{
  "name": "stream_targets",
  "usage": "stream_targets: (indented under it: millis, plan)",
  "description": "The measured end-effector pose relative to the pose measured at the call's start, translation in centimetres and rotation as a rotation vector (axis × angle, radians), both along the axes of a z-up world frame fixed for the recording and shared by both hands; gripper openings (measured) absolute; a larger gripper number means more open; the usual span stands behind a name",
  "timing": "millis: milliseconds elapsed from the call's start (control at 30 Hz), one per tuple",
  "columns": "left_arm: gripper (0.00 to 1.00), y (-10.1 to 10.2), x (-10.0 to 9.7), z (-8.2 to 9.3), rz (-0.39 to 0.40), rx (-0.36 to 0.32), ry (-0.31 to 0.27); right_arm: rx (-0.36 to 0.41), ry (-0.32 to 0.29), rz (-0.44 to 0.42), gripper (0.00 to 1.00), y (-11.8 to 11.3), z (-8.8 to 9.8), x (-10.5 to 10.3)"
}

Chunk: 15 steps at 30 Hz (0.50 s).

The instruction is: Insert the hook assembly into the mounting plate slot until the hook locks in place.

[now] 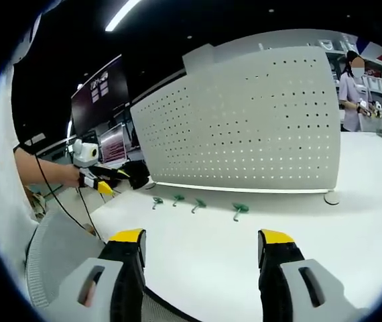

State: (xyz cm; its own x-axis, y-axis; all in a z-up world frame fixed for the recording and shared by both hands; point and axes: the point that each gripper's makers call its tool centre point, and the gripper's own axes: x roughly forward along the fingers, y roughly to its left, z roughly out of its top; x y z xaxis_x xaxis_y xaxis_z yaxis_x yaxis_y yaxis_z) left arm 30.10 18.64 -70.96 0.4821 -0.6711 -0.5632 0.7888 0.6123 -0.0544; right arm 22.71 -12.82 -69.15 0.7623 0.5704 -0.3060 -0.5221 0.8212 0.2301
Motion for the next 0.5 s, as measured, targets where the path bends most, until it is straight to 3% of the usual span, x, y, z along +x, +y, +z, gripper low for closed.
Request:
stream_targets:
  millis: [500]
  plan:
    - [0.77, 0.6, 1.5, -2.0, -0.073, 0.109, 0.046, 0.002, 0.008, 0.005, 0.65, 0.1, -0.1, 0.2]
